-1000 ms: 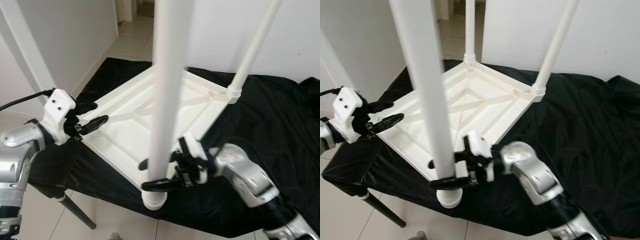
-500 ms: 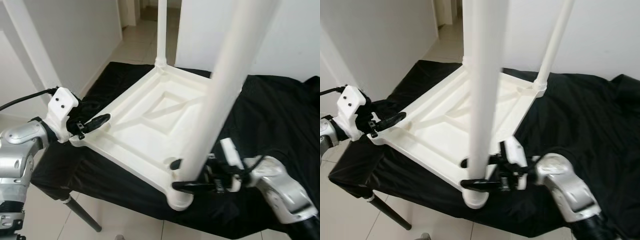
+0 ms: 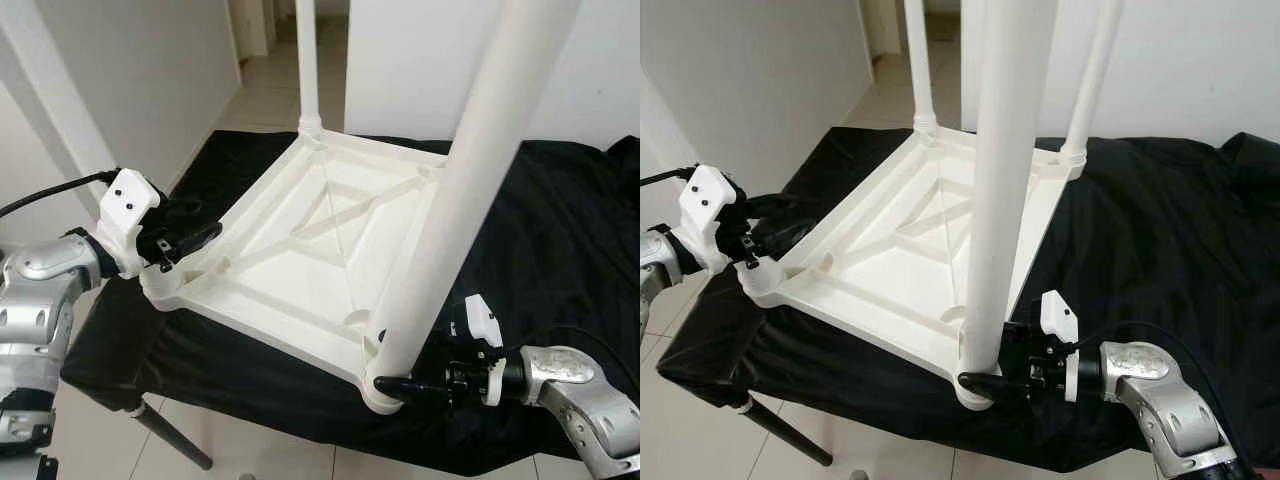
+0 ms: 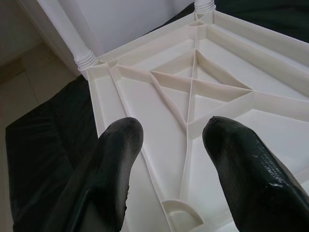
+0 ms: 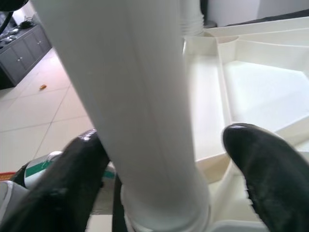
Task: Building children table
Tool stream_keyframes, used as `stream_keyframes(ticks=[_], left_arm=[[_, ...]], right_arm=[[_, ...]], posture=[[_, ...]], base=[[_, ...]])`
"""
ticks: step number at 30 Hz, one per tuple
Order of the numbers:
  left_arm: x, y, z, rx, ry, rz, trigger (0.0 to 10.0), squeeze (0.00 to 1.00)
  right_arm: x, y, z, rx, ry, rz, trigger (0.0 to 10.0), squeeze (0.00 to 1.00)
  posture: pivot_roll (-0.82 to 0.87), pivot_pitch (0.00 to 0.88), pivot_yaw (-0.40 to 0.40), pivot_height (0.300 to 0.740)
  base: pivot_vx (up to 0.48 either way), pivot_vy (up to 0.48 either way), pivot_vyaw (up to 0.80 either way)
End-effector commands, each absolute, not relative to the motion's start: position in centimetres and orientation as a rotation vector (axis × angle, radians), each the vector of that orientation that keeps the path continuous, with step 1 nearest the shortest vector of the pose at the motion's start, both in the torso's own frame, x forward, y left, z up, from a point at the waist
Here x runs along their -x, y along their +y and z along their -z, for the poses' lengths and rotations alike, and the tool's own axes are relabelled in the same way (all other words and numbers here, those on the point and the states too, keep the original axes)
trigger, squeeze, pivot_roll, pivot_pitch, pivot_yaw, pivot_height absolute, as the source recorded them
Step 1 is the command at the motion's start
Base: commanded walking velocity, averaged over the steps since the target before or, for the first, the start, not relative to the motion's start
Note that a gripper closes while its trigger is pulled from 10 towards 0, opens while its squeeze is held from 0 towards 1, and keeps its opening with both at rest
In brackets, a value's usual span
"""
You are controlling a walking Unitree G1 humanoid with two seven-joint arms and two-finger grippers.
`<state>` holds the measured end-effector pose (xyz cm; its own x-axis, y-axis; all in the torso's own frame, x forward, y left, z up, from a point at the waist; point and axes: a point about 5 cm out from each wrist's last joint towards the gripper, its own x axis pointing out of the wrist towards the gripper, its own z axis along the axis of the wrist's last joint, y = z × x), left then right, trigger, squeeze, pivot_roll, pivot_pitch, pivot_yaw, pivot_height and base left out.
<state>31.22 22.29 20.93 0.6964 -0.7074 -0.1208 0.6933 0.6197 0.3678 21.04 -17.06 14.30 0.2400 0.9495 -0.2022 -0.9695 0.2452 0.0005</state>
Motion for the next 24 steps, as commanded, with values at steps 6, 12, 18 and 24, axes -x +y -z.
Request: stream_keyframes(ticks=[6,12,18,24], left_arm=[[-31.4,22.6,-21.0,-0.425,-0.029,0.810,10.0,0.00],[-31.6,22.5,-21.0,-0.430,-0.027,0.816,10.0,0.00],[-31.9,22.1,-20.7,-0.437,-0.018,0.853,10.0,0.00],[-32.0,21.9,-20.8,-0.432,-0.023,0.858,10.0,0.00]], right_arm=[[-19.8,-17.9,-14.4,0.109,0.144,-1.288,10.0,0.00],[-19.1,-19.0,-14.9,0.103,0.140,-1.262,10.0,0.00],[-17.7,-20.9,-15.7,0.097,0.161,-1.228,10.0,0.00],[-17.6,-22.2,-15.8,0.123,0.176,-1.146,10.0,0.00]], posture=[[-0.01,0.000,0.095,0.740],[-0.02,0.000,0.110,0.740],[-0.04,0.001,0.123,0.740],[-0.04,0.001,0.123,0.740]], base=[[0.000,0.000,0.00],[0.000,0.000,0.00],[0.000,0.000,0.00],[0.000,0.000,0.00]])
